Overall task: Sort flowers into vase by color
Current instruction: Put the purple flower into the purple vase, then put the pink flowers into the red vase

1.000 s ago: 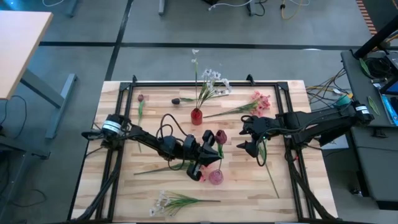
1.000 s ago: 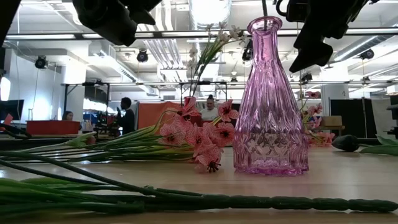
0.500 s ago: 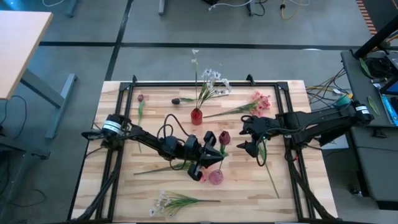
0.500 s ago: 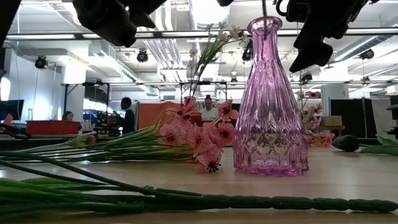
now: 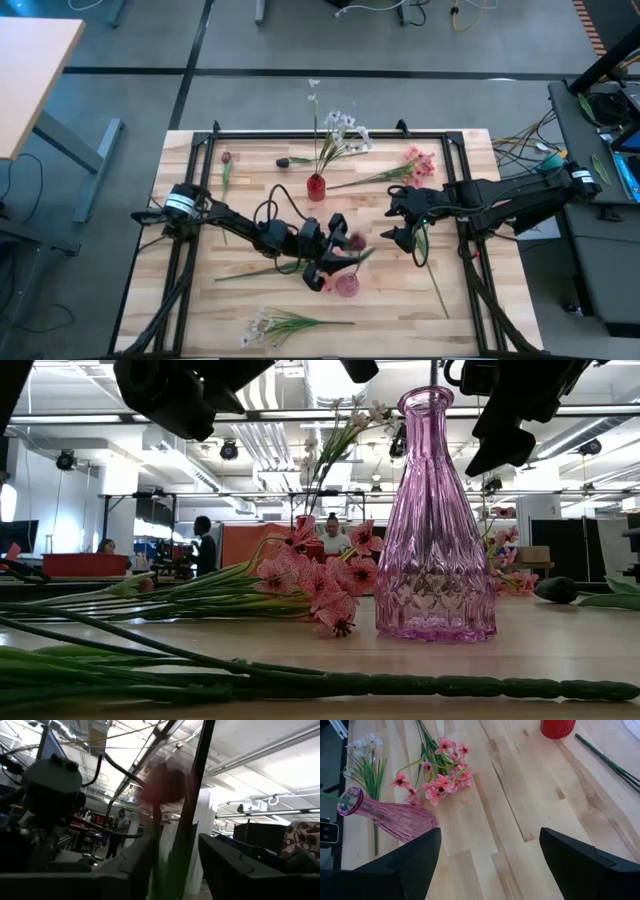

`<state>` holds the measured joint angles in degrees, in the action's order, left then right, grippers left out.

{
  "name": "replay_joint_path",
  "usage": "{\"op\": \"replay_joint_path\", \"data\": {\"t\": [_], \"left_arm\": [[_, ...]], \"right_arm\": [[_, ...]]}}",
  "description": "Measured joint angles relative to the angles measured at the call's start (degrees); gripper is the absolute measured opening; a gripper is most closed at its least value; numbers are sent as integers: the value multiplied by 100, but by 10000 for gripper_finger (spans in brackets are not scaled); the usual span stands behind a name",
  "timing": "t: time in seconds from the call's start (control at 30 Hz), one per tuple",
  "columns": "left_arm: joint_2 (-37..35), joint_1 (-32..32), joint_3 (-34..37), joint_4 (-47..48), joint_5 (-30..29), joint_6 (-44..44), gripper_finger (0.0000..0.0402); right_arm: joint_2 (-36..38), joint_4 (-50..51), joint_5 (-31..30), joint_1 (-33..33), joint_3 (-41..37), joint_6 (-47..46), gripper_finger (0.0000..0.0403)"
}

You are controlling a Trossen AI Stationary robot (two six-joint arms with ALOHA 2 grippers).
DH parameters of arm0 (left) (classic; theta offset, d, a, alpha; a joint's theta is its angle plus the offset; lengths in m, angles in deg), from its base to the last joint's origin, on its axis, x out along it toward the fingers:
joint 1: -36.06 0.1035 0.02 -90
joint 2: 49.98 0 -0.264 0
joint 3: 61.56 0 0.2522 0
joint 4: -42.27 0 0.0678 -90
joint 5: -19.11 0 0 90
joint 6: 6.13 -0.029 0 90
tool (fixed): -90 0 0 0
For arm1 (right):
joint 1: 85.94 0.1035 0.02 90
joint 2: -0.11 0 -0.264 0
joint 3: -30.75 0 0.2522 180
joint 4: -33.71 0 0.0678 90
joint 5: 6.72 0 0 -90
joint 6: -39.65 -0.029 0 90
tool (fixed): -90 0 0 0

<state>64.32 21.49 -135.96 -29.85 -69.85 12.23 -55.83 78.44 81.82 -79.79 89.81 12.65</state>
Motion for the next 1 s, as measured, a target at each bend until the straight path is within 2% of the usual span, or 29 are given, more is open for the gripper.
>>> {"op": "replay_joint_path", "data": {"t": [0.13, 0.3, 0.5, 0.67, 0.87, 1.0], "left_arm": [[-66, 0, 129, 19, 11, 136, 175], [-349, 4, 613, 30, 11, 331, 200], [-975, 48, 1629, 51, 6, 345, 206], [-1687, 199, 2619, 586, -61, 621, 205], [-2971, 269, 3504, 2512, -612, 810, 205], [-3981, 273, 3640, 4492, -712, 819, 205]], "right_arm": [[0, 4, 14, 0, 0, -66, 329], [0, 78, 15, 0, 0, -365, 329], [0, 344, -6, -2, 0, -988, 329], [-1, 956, -8, -4, 0, -1834, 329], [-7, 2196, 5, -4, 0, -2807, 329], [-7, 2782, 95, -4, 0, -3172, 329]]}}
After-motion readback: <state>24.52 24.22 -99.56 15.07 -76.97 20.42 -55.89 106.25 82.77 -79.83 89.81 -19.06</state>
